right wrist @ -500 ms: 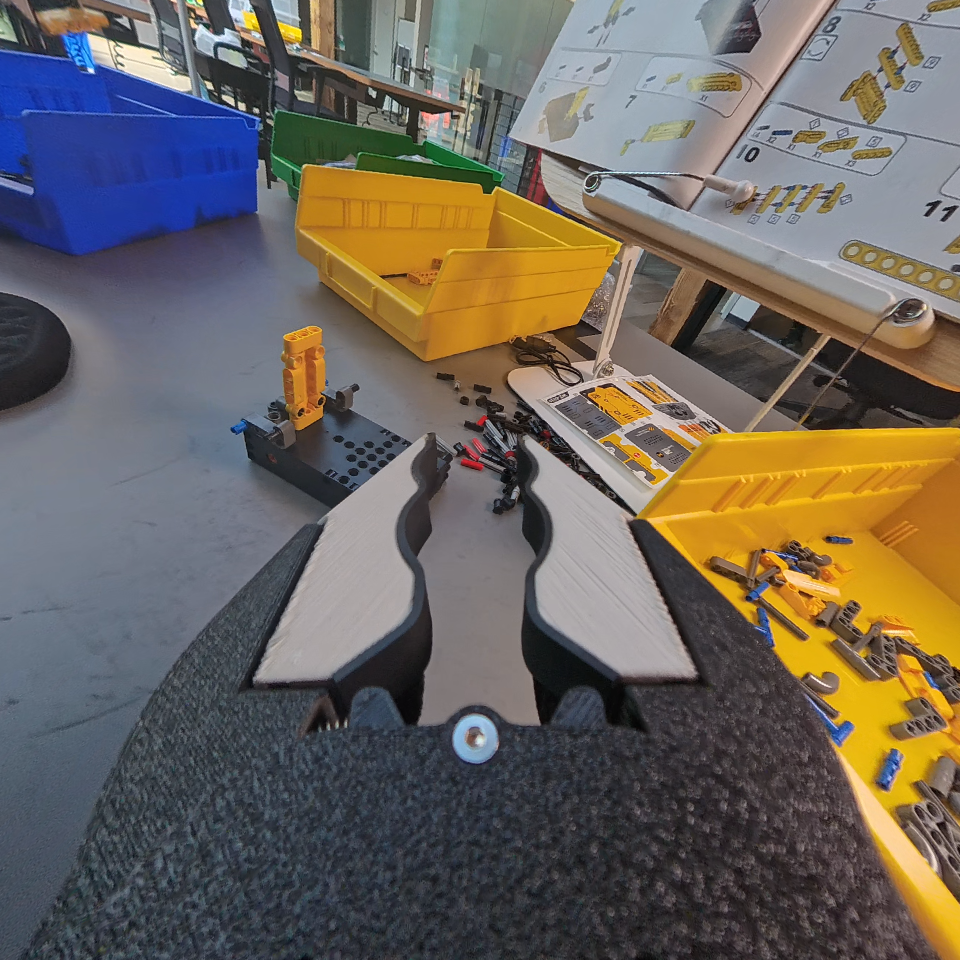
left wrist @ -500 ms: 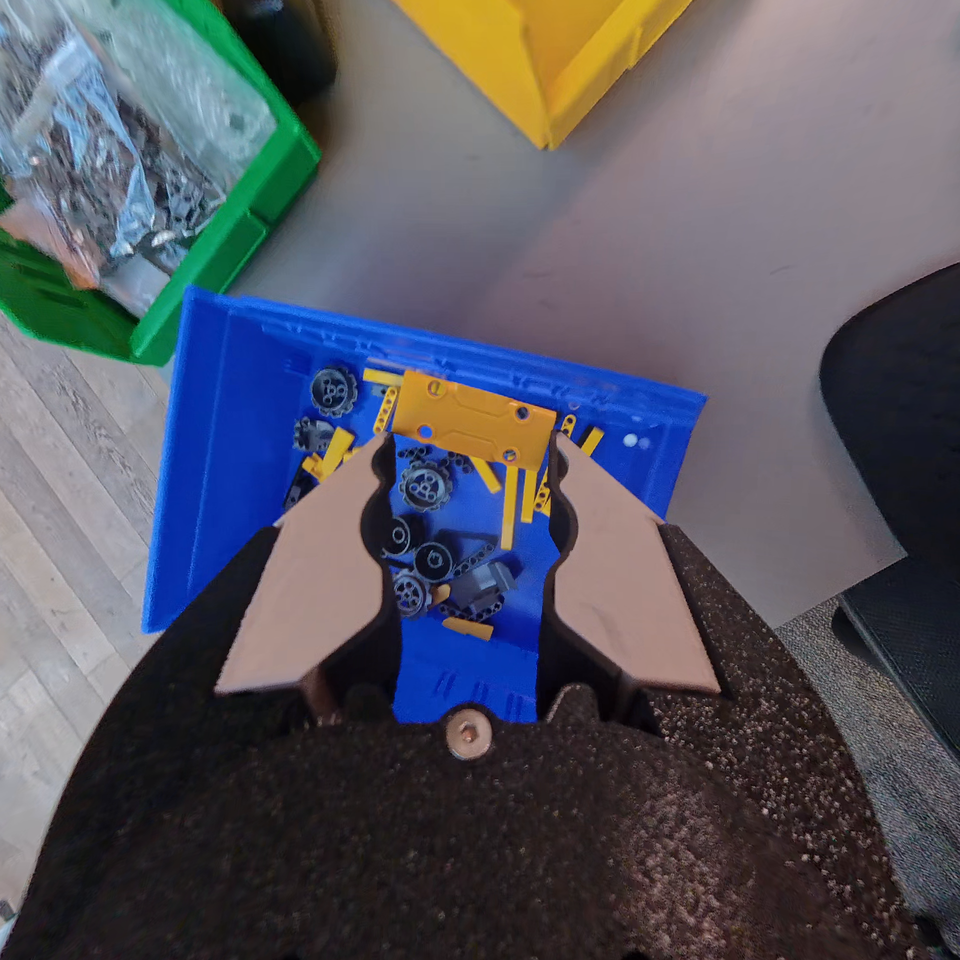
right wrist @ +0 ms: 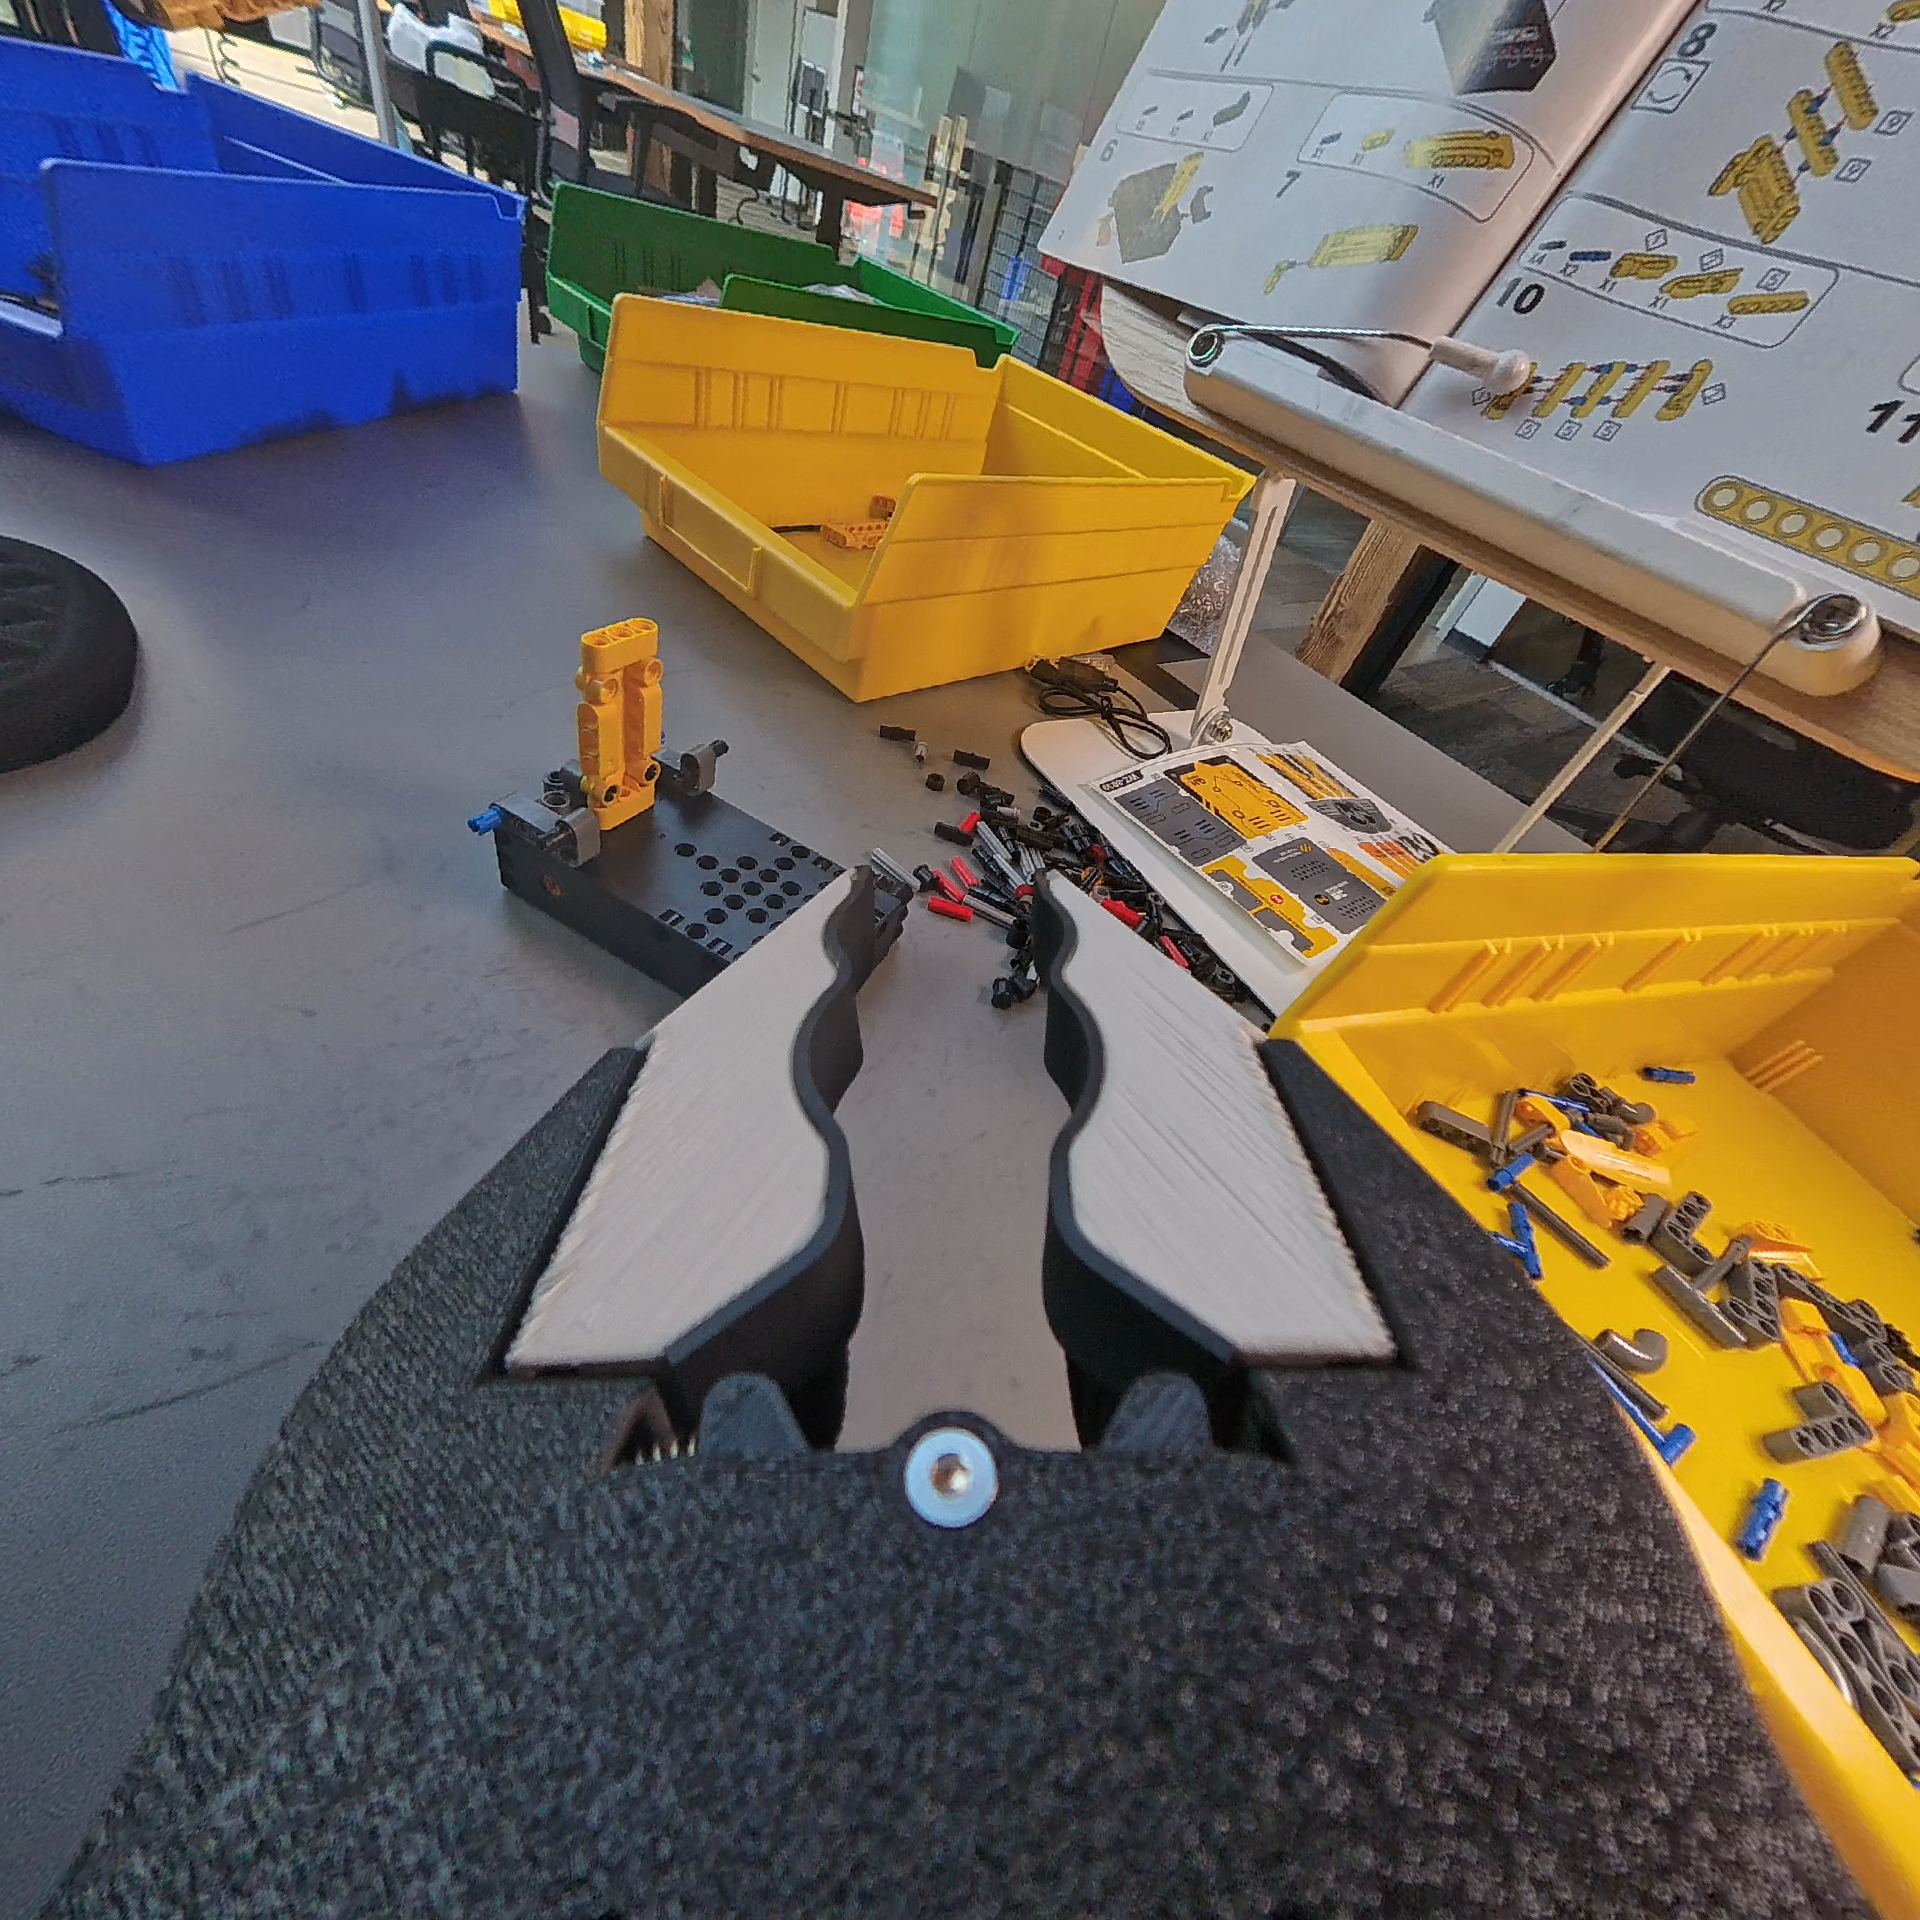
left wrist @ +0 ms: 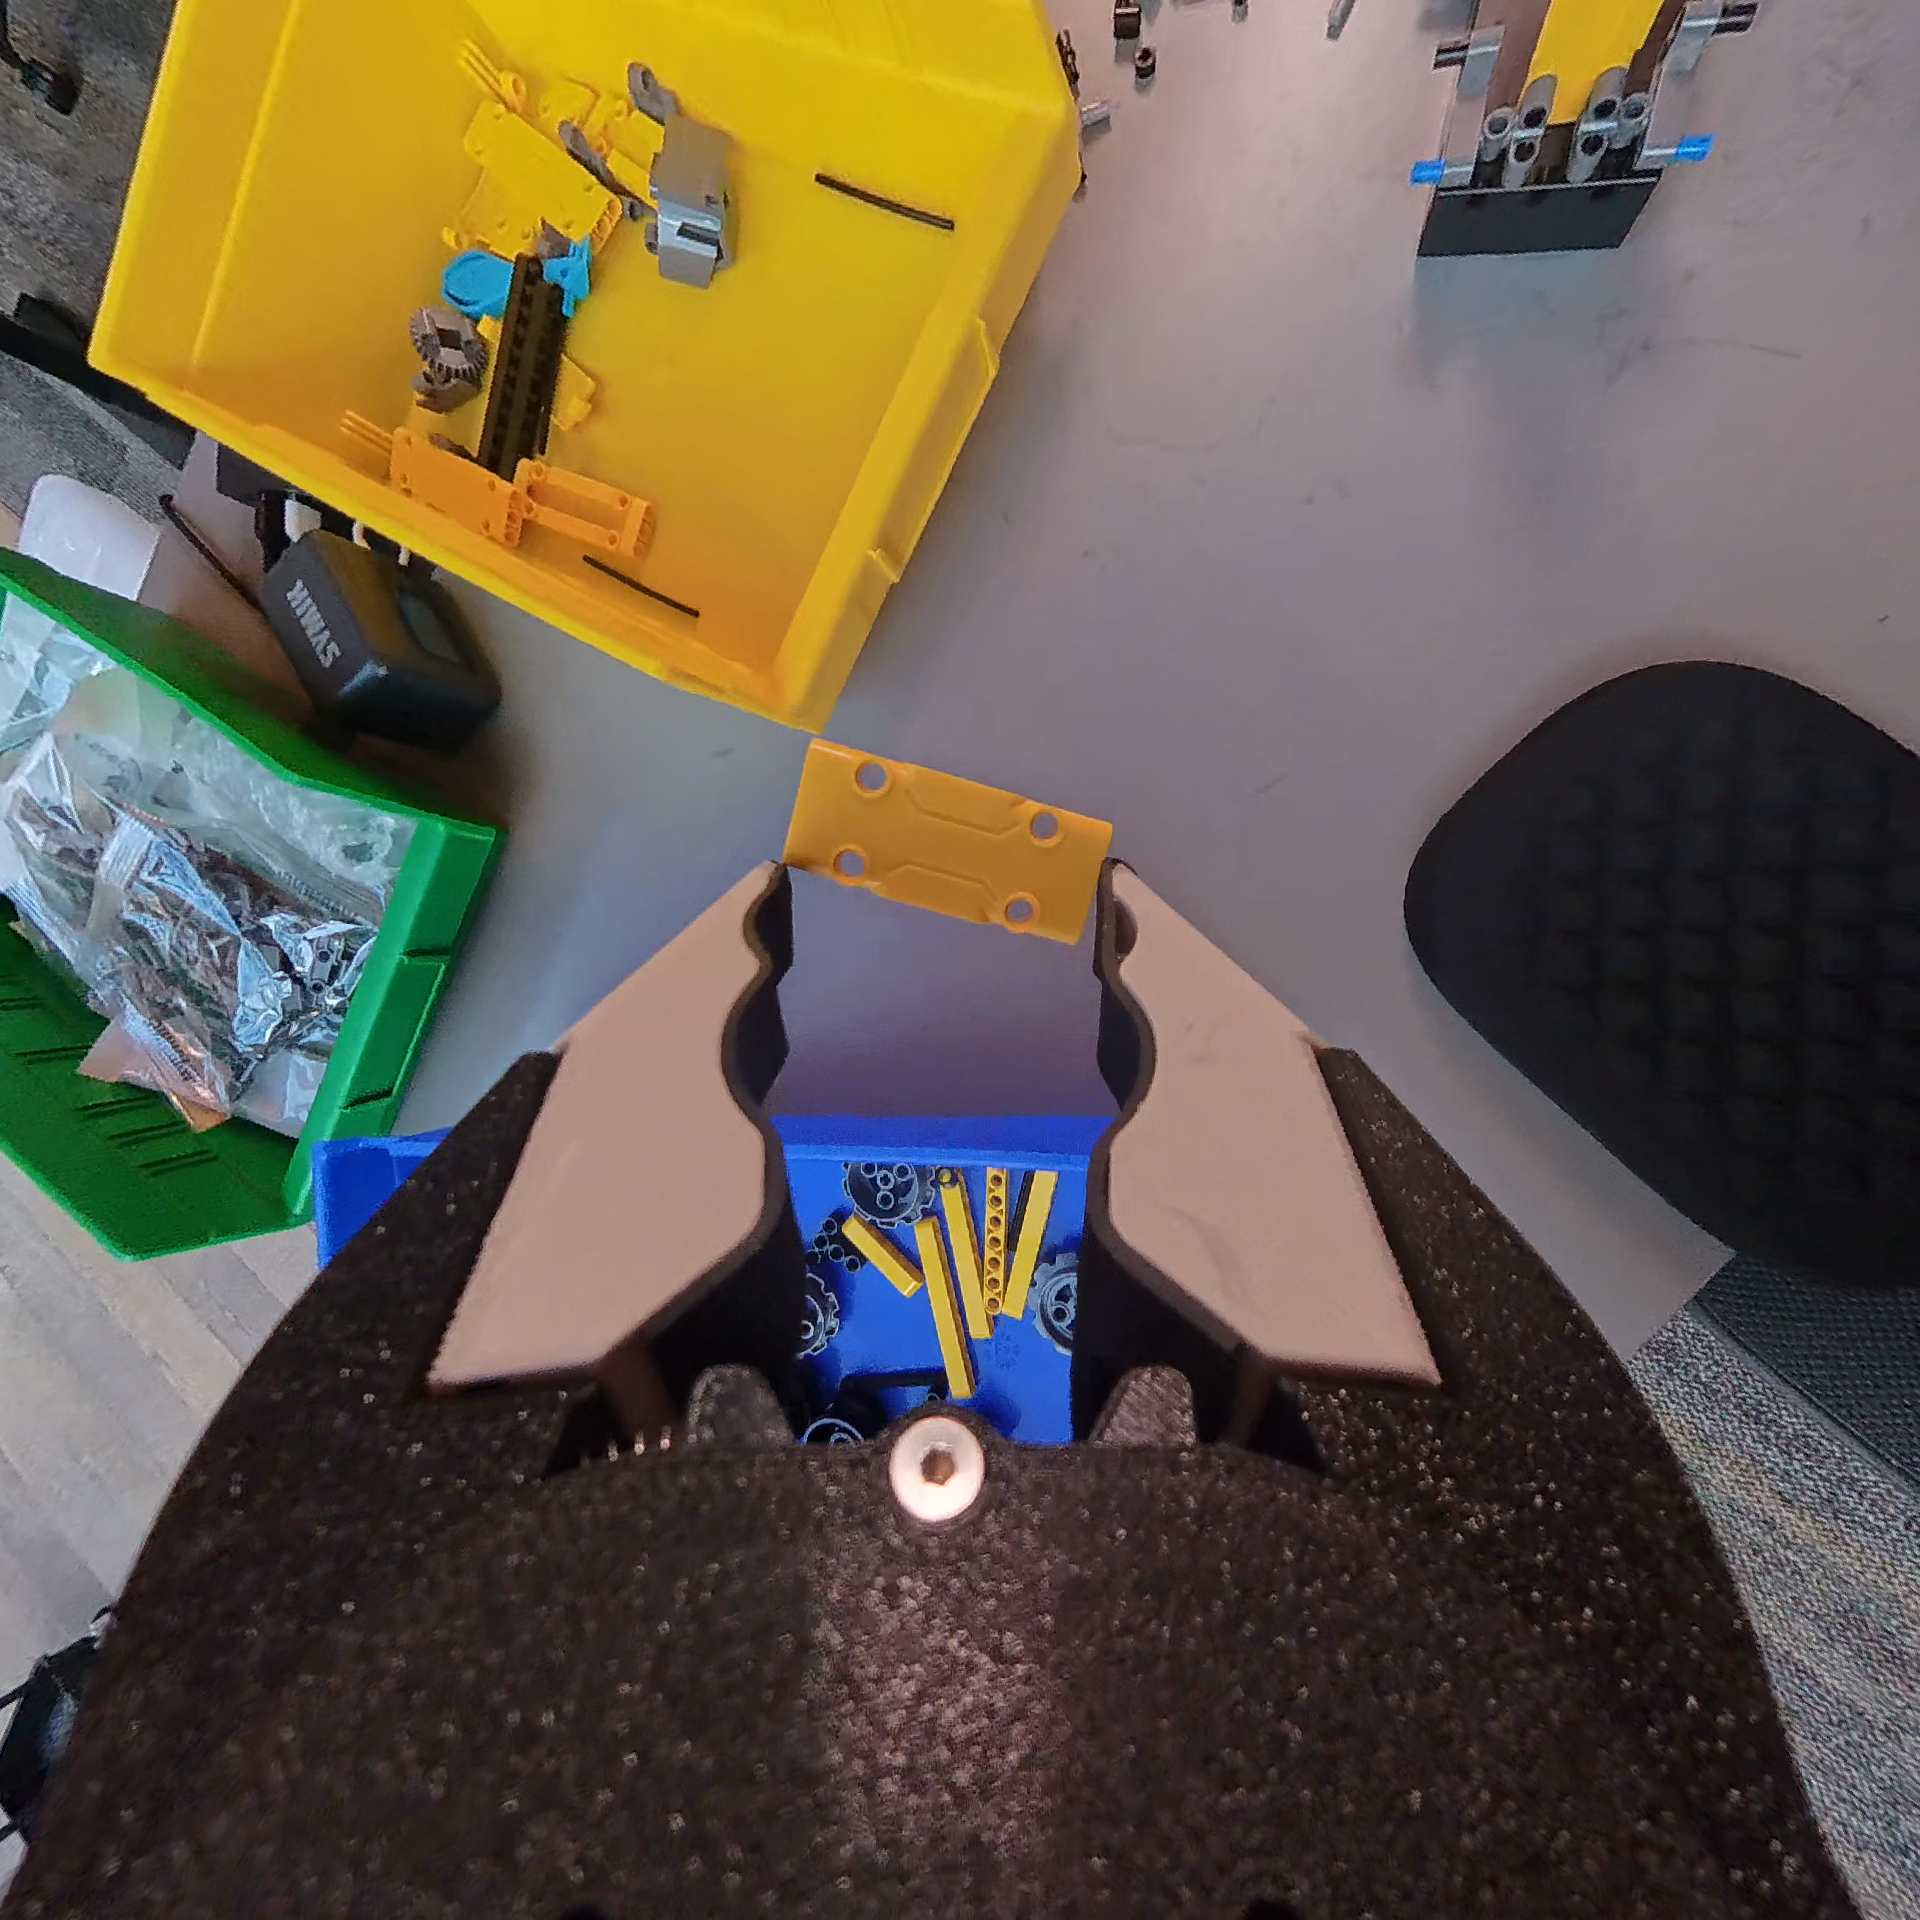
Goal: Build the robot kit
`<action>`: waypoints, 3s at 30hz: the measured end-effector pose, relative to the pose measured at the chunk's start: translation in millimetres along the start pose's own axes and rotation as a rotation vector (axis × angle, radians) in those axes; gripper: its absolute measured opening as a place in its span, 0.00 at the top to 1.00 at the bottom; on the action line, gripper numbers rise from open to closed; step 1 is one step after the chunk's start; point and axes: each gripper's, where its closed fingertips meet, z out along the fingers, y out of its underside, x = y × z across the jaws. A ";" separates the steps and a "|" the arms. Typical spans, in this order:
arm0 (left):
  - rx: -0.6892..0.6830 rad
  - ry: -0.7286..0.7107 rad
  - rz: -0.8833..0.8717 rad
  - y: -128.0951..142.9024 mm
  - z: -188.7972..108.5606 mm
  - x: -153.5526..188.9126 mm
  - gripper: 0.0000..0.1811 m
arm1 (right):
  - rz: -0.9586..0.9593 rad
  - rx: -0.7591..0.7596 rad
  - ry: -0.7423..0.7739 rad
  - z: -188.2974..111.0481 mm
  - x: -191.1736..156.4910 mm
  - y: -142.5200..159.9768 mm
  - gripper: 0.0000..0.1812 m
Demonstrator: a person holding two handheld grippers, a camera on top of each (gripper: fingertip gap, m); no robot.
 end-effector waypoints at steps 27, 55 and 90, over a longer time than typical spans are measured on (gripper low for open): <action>0.334 -0.128 0.356 -94.9 49.4 76.6 0.91 | -0.014 -0.034 -0.048 7.4 -16.6 9.8 0.83; 0.245 0.332 0.148 -174.9 244.4 111.6 0.75 | 0.018 -0.020 -0.031 1.5 -1.9 11.8 0.84; 0.862 0.578 -0.023 -220.5 91.3 137.0 0.97 | 0.000 0.028 -0.066 -1.6 -6.6 5.9 0.84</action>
